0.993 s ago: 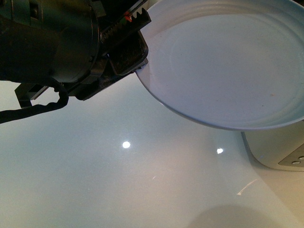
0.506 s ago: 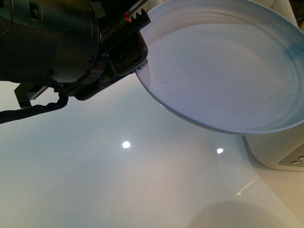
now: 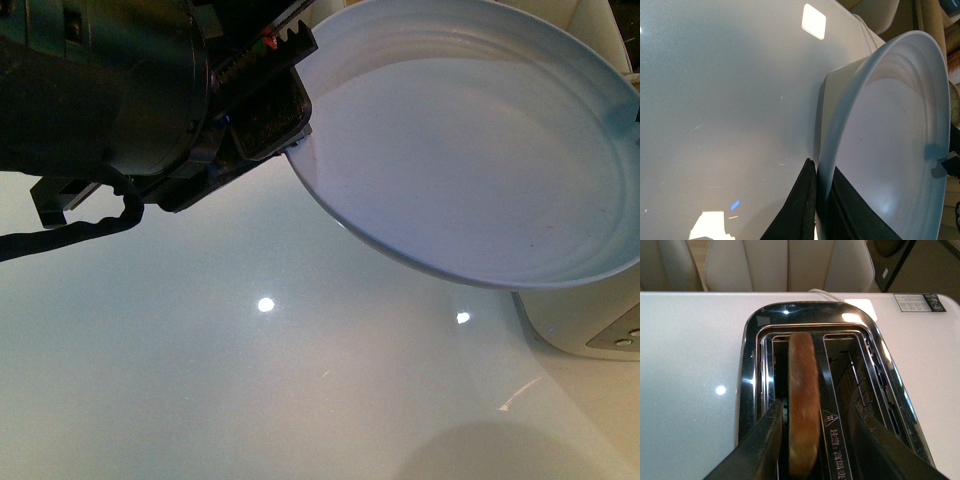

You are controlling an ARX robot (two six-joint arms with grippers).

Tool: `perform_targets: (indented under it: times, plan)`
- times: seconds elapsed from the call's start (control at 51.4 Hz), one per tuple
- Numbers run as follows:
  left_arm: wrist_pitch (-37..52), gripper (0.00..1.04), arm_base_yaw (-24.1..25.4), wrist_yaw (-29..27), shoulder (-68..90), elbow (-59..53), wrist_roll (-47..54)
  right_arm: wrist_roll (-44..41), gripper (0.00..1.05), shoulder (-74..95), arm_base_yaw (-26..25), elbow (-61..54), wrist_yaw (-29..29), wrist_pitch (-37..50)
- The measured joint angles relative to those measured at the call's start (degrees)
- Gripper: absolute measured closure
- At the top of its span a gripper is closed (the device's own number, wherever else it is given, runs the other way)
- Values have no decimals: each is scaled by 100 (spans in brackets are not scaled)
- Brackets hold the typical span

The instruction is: Left arm holds plate, right arm toasts bread

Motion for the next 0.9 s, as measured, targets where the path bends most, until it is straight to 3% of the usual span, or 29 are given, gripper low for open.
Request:
perform_targets:
  times: [0.331,0.487,0.895]
  plan:
    - [2,102,-11,76,0,0,-28,179,8,-575,-199,-55,-251,-203]
    - [0,102,-9,24,0,0,-31,330,9,-1220,-398,-76,-286,-461]
    - [0,102,-11,31,0,0,-28,533,10,-3598,-1016,-723,-1045,-1657]
